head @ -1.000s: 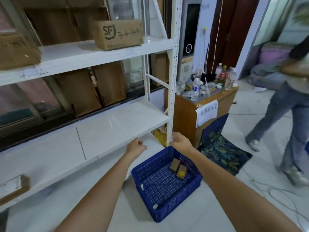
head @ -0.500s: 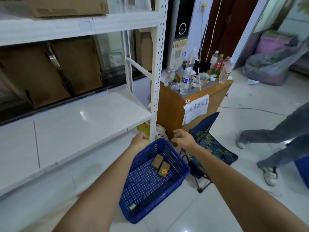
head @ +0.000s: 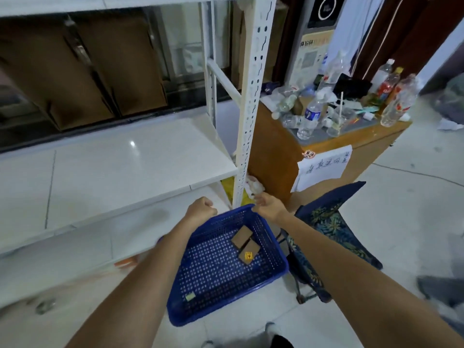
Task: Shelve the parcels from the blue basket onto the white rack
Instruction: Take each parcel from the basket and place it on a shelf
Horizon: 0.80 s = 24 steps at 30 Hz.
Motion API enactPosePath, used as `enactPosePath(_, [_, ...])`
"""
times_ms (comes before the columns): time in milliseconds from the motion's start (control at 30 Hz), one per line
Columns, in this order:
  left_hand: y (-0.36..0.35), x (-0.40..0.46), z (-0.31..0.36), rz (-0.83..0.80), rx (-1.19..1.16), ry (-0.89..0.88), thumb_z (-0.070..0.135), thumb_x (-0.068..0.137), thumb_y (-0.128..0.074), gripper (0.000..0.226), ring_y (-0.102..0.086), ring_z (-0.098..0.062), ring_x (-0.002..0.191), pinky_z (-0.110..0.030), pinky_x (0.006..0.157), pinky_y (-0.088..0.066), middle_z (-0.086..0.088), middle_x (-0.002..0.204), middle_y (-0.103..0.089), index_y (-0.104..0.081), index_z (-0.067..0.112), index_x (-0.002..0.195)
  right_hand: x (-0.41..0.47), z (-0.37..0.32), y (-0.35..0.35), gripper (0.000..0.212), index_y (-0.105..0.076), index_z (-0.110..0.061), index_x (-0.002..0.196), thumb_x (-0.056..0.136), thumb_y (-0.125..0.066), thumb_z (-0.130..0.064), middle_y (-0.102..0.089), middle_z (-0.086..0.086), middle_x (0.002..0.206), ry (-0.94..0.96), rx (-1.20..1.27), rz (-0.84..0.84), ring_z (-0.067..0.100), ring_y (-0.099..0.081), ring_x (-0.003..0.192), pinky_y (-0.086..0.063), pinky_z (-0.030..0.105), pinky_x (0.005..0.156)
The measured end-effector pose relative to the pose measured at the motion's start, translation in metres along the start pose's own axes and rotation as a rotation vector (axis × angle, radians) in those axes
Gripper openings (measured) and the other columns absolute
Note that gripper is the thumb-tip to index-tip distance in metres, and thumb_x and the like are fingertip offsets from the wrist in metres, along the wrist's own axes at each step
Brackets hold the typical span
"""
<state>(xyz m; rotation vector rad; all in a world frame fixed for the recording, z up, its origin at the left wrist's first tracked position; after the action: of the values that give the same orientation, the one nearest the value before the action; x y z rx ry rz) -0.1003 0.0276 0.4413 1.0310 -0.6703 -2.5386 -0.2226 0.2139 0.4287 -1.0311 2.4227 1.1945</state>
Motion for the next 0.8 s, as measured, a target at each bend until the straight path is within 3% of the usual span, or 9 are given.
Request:
enactPosePath(133, [-0.020,0.011,-0.006,0.035,-0.058,0.088,0.016,0.086,-0.061,0.039,-0.052,-0.021,0.115,-0.027,0.093,-0.040,-0.003,0.120,-0.054,-0.054,0.010,0.124,0.032,0.019,0.006,0.048,-0.049,-0.014,0.136,0.091,-0.062,-0.023,-0.058,0.007,0.128,0.036,-0.043,-0.103,0.025,-0.053,0.121,-0.043,0.032,0.102])
enactPosePath(233, [-0.047,0.027,-0.015,0.016,-0.067,0.108,0.015,0.086,-0.061,0.009,-0.052,-0.013,0.086,-0.025,0.083,-0.039,0.002,0.093,-0.051,-0.056,0.018,0.093,0.050,0.045,0.003,0.043,-0.051,-0.013,0.133,0.092,-0.060,-0.023,-0.058,0.007,0.127,0.022,-0.053,-0.132,0.024,-0.052,0.121,-0.042,0.034,0.104])
enactPosePath(300, [-0.071,0.042,-0.028,-0.021,-0.086,0.131,0.015,0.087,-0.060,0.014,-0.048,-0.009,0.077,-0.025,0.081,-0.036,0.006,0.085,-0.047,-0.049,0.022,0.081,0.066,0.070,-0.008,0.042,-0.050,-0.014,0.134,0.094,-0.059,-0.023,-0.059,0.009,0.126,-0.007,-0.060,-0.156,0.024,-0.053,0.119,-0.042,0.033,0.102])
enactPosePath(400, [-0.116,0.080,-0.063,-0.045,-0.123,0.178,0.022,0.089,-0.060,0.013,-0.050,-0.013,0.095,-0.027,0.086,-0.037,0.008,0.097,-0.046,-0.051,0.022,0.098,0.104,0.119,-0.042,0.041,-0.049,-0.015,0.135,0.095,-0.056,-0.024,-0.057,0.006,0.130,-0.043,-0.118,-0.158,0.024,-0.052,0.121,-0.041,0.031,0.101])
enactPosePath(533, [-0.190,0.155,-0.129,-0.028,-0.179,0.259,0.021,0.089,-0.058,0.028,-0.040,-0.015,0.059,-0.032,0.064,-0.036,0.001,0.065,-0.037,-0.039,0.018,0.068,0.176,0.196,-0.112,0.035,-0.048,-0.013,0.132,0.099,-0.048,-0.026,-0.055,0.009,0.131,-0.077,-0.172,-0.179,0.028,-0.052,0.118,-0.043,0.038,0.098])
enactPosePath(600, [-0.230,0.194,-0.165,-0.019,-0.230,0.328,0.019,0.090,-0.056,0.024,-0.040,-0.014,0.058,-0.031,0.060,-0.038,-0.001,0.067,-0.039,-0.042,0.016,0.072,0.214,0.238,-0.149,0.041,-0.044,-0.010,0.138,0.100,-0.046,-0.025,-0.052,0.009,0.135,-0.077,-0.222,-0.189,0.029,-0.051,0.121,-0.041,0.035,0.096])
enactPosePath(667, [-0.270,0.234,-0.200,-0.031,-0.268,0.381,0.017,0.093,-0.056,0.007,-0.041,-0.014,0.060,-0.035,0.065,-0.043,-0.003,0.071,-0.042,-0.051,0.014,0.089,0.252,0.281,-0.186,0.044,-0.041,-0.007,0.140,0.100,-0.044,-0.024,-0.053,0.011,0.131,-0.068,-0.268,-0.200,0.030,-0.053,0.116,-0.043,0.036,0.095])
enactPosePath(733, [-0.309,0.278,-0.235,-0.050,-0.289,0.422,0.020,0.094,-0.056,0.027,-0.042,-0.015,0.062,-0.035,0.067,-0.043,-0.006,0.078,-0.046,-0.051,0.008,0.118,0.291,0.321,-0.217,0.043,-0.043,-0.007,0.138,0.100,-0.043,-0.028,-0.056,0.011,0.127,-0.079,-0.299,-0.199,0.030,-0.055,0.113,-0.045,0.037,0.093])
enactPosePath(800, [-0.341,0.317,-0.262,-0.109,-0.265,0.437,0.024,0.095,-0.055,0.024,-0.045,-0.016,0.067,-0.033,0.073,-0.043,-0.007,0.084,-0.047,-0.052,0.006,0.110,0.331,0.357,-0.244,0.044,-0.040,-0.005,0.141,0.103,-0.039,-0.027,-0.048,0.013,0.141,-0.082,-0.292,-0.209,0.032,-0.048,0.128,-0.041,0.037,0.103])
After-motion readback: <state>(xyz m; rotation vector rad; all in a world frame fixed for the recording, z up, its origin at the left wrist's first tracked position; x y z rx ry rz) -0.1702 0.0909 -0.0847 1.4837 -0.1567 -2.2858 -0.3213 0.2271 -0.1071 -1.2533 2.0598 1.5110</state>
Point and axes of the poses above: each hand's wrist, its own x-axis towards the middle knuckle, its own y-axis out of the back of the hand, z = x × y, the point moved 1 cm from there along x, towards the middle knuckle
